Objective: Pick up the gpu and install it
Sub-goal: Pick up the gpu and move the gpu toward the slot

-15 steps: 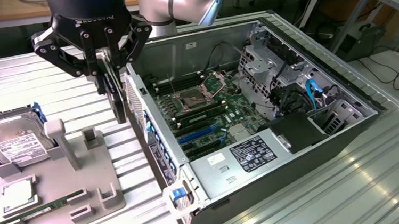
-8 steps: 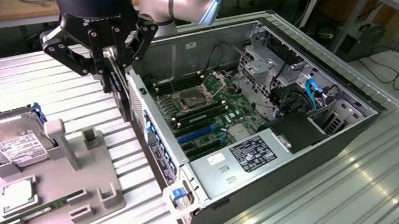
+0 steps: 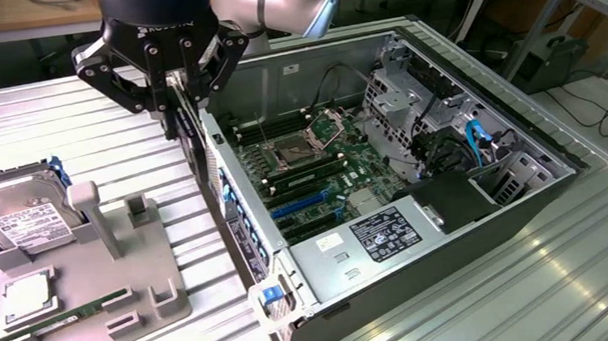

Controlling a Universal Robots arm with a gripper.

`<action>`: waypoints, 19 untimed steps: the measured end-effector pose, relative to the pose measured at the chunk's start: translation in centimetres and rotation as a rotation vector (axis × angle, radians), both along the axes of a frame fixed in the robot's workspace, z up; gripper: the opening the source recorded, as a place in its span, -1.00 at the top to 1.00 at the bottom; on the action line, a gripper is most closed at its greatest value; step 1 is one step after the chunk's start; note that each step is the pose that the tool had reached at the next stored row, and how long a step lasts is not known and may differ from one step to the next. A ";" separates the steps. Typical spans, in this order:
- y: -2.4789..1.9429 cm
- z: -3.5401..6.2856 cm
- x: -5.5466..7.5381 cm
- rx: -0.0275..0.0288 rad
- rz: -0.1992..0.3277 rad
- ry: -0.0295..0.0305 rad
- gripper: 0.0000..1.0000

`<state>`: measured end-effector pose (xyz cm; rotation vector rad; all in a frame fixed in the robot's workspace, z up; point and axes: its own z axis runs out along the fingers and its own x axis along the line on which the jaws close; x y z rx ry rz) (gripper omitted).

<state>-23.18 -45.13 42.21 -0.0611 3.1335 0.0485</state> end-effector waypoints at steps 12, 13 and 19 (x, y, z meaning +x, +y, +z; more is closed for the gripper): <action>0.00 -0.01 1.2 0.0001 0.000 -0.0001 0.44; 0.00 -0.02 1.3 0.0000 0.000 -0.0001 0.44; 0.00 -0.02 2.1 0.0000 0.000 0.0000 0.44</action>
